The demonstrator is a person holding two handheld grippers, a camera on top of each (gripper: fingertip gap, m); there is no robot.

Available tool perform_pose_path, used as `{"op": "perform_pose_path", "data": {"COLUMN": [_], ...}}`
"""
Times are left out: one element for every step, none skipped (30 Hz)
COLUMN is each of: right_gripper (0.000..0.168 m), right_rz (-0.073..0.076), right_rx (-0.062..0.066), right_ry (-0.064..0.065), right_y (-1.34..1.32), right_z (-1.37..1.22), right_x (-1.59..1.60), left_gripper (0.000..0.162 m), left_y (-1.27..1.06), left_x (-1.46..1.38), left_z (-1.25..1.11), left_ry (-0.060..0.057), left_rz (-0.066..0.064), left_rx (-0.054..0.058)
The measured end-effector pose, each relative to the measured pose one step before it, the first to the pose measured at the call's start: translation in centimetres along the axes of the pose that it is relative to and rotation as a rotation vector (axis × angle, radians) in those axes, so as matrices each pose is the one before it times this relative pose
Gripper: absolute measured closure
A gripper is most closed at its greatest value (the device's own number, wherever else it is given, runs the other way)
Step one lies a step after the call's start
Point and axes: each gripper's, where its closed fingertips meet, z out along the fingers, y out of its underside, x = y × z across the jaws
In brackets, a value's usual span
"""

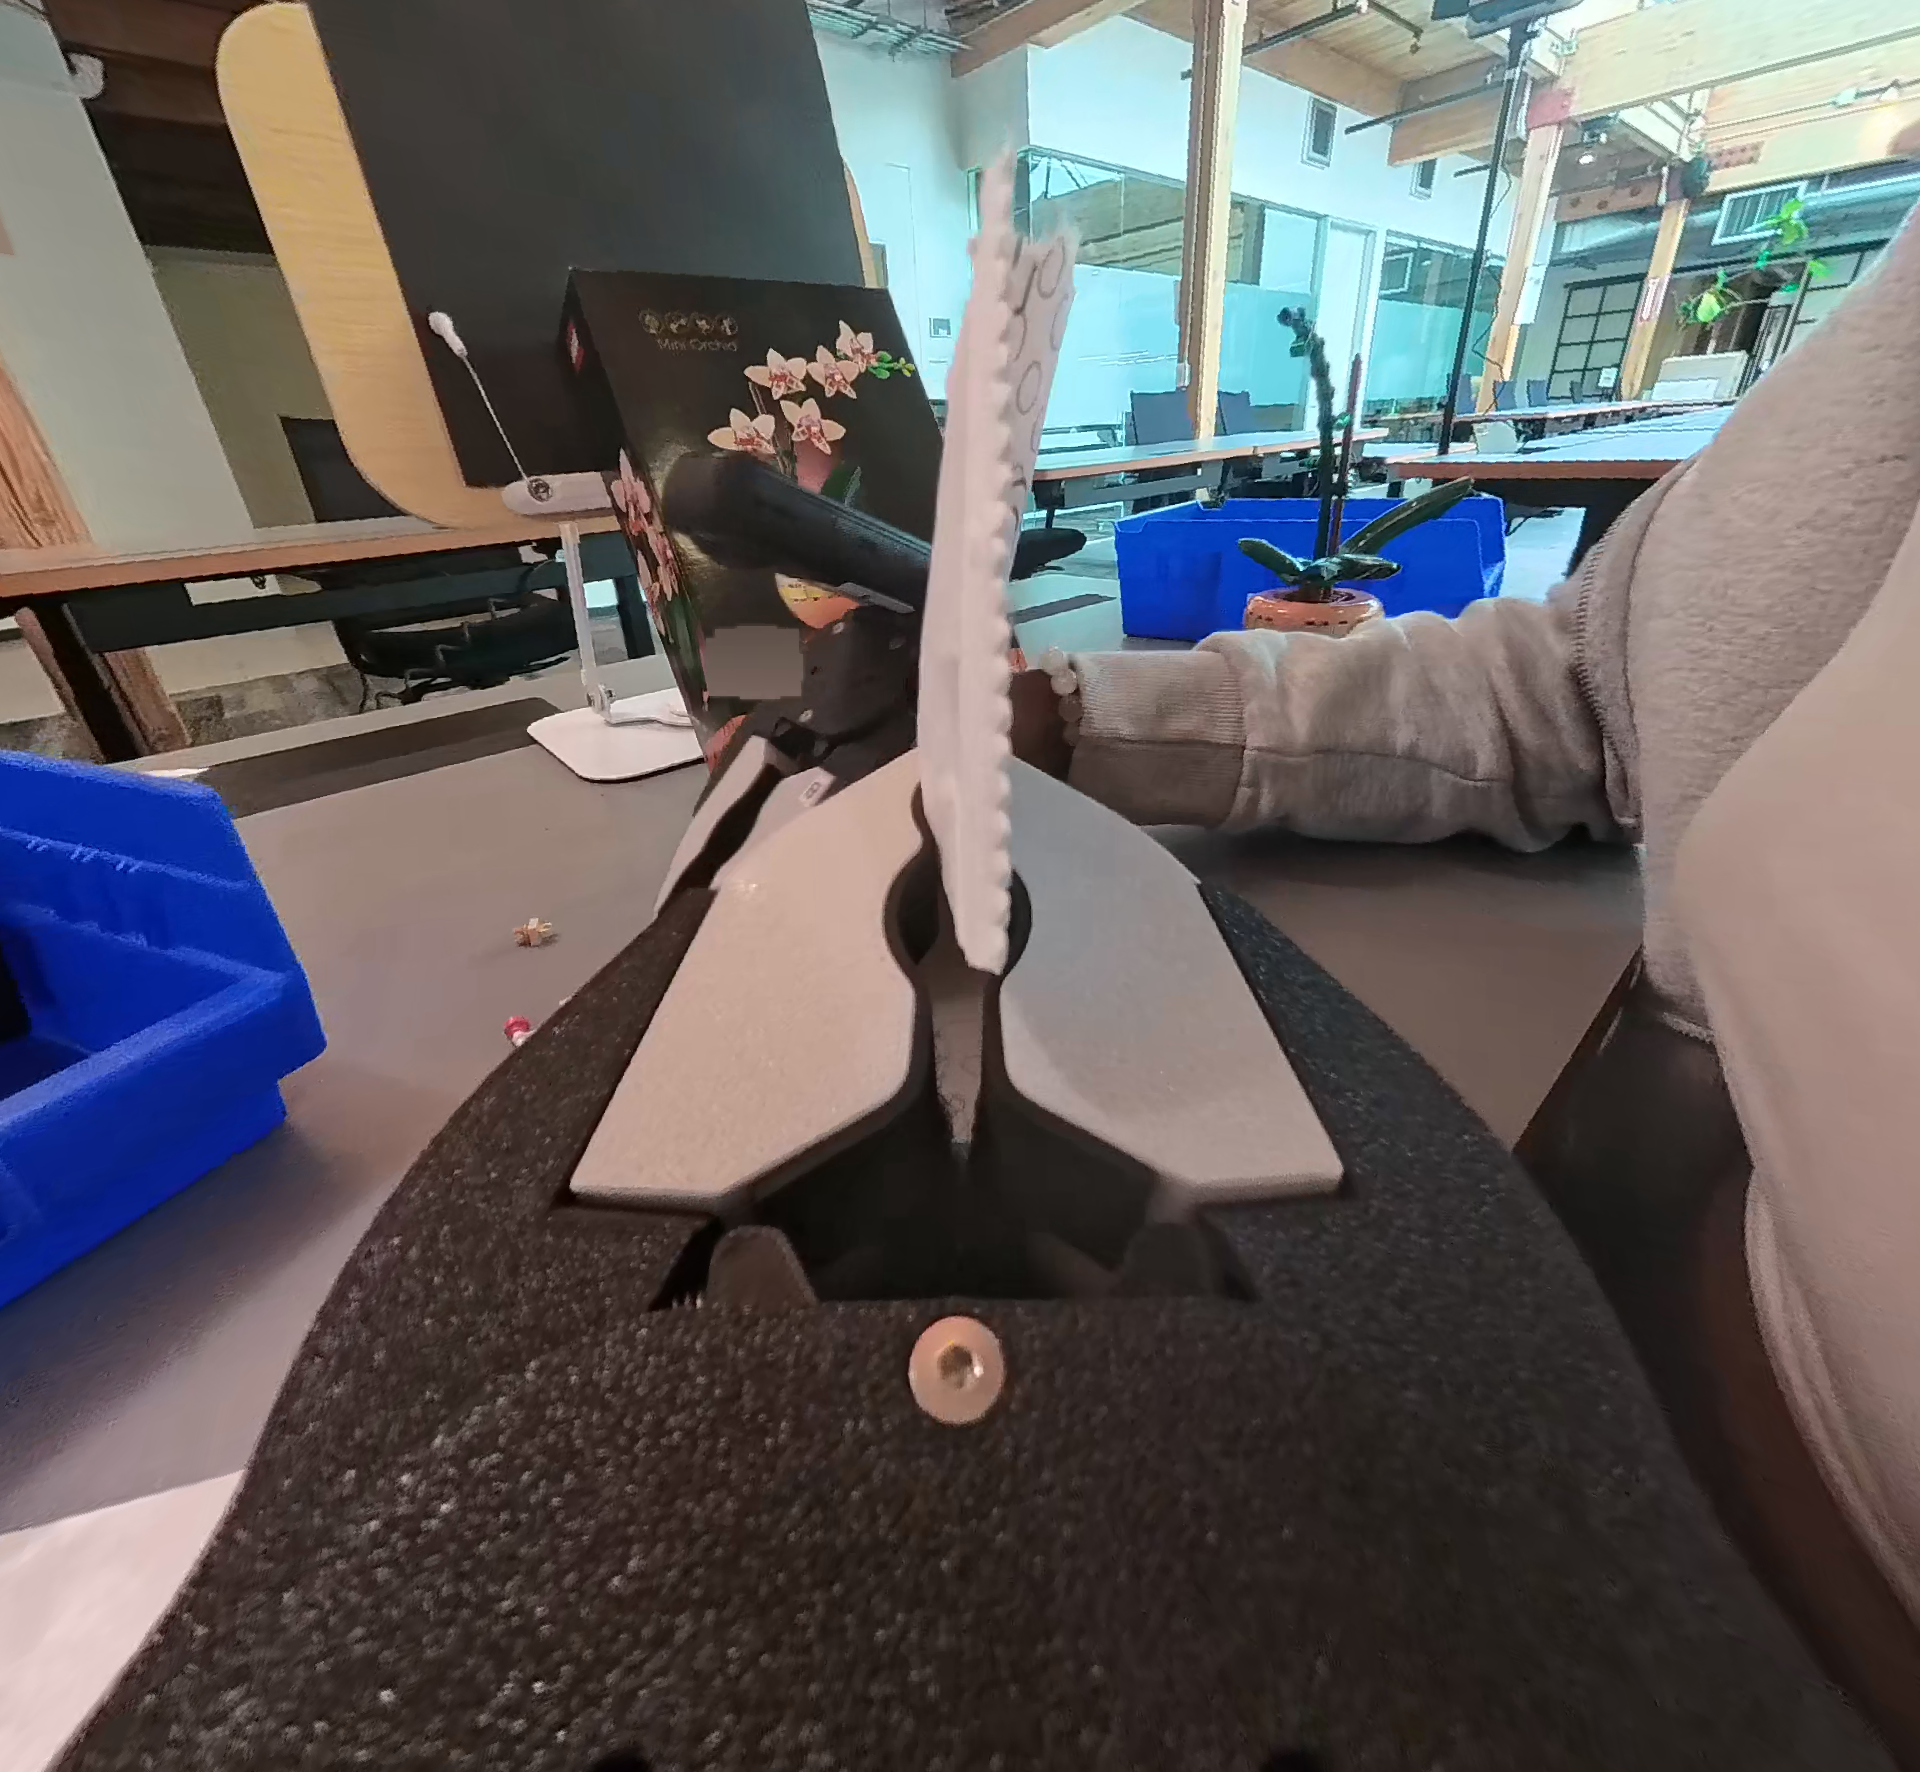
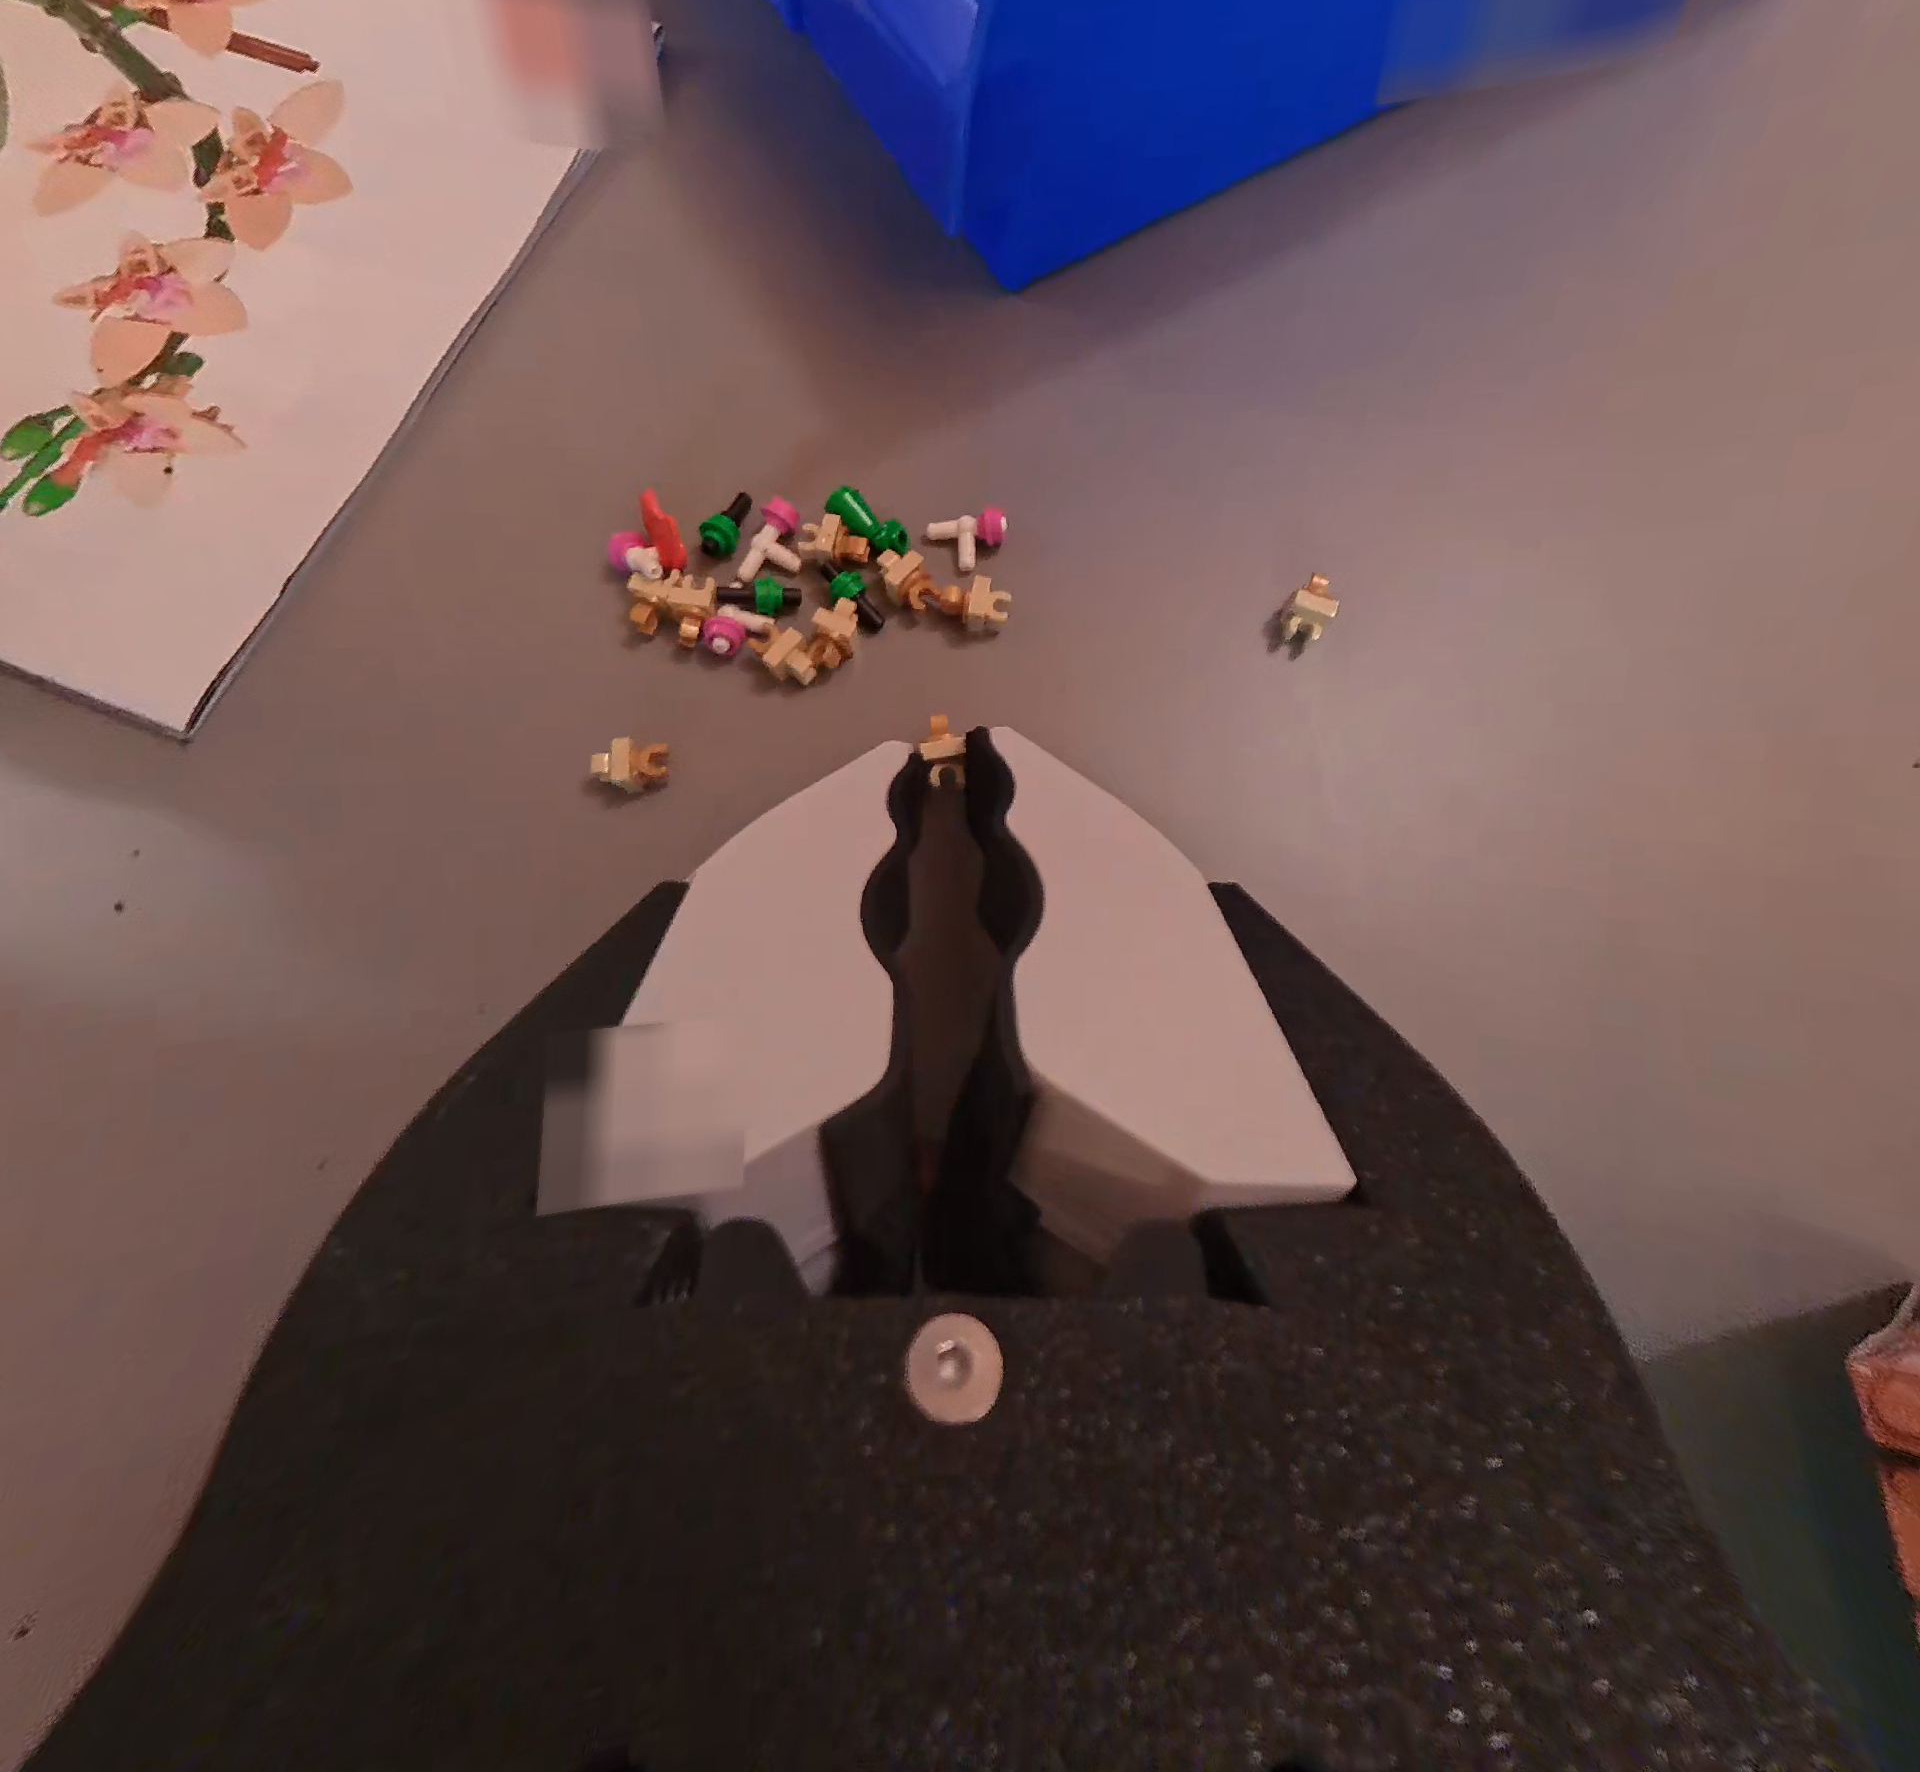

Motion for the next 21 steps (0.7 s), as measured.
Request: {"op": "perform_pose_path", "data": {"right_gripper": [0.161,0.161,0.161,0.161,0.161,0.161,0.161,0.161,0.160,0.160,0.160,0.160,0.160,0.160,0.160,0.160,0.160,0.160,0.160,0.160,0.160], "right_rz": [0.0022,0.0000,-0.0026,-0.0056,-0.0046,-0.0026,-0.0011,-0.0002,-0.0017,-0.0026,-0.0019,-0.0007,-0.0004,-0.0012,-0.0002,-0.0001,0.0000,-0.0001,-0.0005,-0.0005,0.0006], "right_rx": [-0.0019,0.0001,0.0033,0.0008,-0.0008,0.0039,0.0049,0.0031,0.0018,0.0019,0.0006,-0.0023,-0.0009,0.0016,0.0000,-0.0006,0.0027,0.0053,0.0068,0.0069,0.0076], "right_ry": [-0.0062,-0.0049,-0.0001,-0.0024,0.0018,0.0048,-0.0009,-0.0037,0.0006,0.0058,0.0045,-0.0027,-0.0037,0.0003,0.0034,0.0004,0.0010,-0.0005,-0.0035,-0.0068,-0.0083], "right_y": [-0.159,-0.194,-0.241,-0.174,-0.180,-0.170,-0.129,-0.079,-0.021,0.011,0.051,0.091,0.073,0.037,0.024,0.018,-0.052,-0.113,-0.144,-0.141,-0.134], "right_z": [0.233,0.271,0.209,0.153,0.127,0.045,-0.028,-0.073,-0.100,-0.109,-0.099,-0.060,-0.034,-0.044,-0.030,-0.048,-0.101,-0.129,-0.184,-0.191,-0.208], "right_x": [0.015,-0.003,0.058,-0.006,-0.001,0.038,-0.054,-0.093,-0.023,0.060,0.070,-0.027,-0.067,-0.034,0.027,0.011,0.021,0.042,0.001,-0.039,-0.060], "left_gripper": [0.161,0.161,0.161,0.161,0.161,0.161,0.161,0.161,0.161,0.161,0.161,0.161,0.161,0.161,0.161,0.161,0.161,0.161,0.161,0.161,0.161], "left_y": [-0.079,-0.092,-0.068,-0.088,-0.122,-0.116,-0.106,-0.096,-0.085,-0.034,0.014,0.044,0.059,0.032,0.023,0.012,0.023,0.030,0.053,0.046,0.064], "left_x": [0.083,0.069,0.078,0.051,0.033,0.027,0.007,0.005,-0.023,-0.032,-0.050,-0.048,-0.038,-0.021,-0.042,-0.090,-0.116,-0.141,-0.155,-0.113,-0.042], "left_z": [0.040,0.042,0.043,0.093,0.050,-0.031,-0.038,-0.045,-0.020,-0.007,0.024,-0.004,0.005,0.033,0.042,0.021,0.042,0.030,0.033,0.034,0.023], "left_ry": [0.0014,0.0001,-0.0001,-0.0011,-0.0021,-0.0025,-0.0024,-0.0016,-0.0009,-0.0009,-0.0019,-0.0023,-0.0021,-0.0019,-0.0020,-0.0044,-0.0074,-0.0088,-0.0091,-0.0060,-0.0008], "left_rz": [0.0032,0.0045,0.0067,0.0072,0.0059,0.0034,0.0007,-0.0013,-0.0019,-0.0013,-0.0009,-0.0013,-0.0015,-0.0020,-0.0024,-0.0025,-0.0020,-0.0010,-0.0001,-0.0003,-0.0013], "left_rx": [-0.0015,-0.0021,-0.0025,-0.0013,0.0014,0.0039,0.0047,0.0048,0.0045,0.0032,0.0009,-0.0009,-0.0004,0.0010,0.0019,0.0025,0.0019,-0.0001,-0.0018,-0.0020,-0.0019]}}
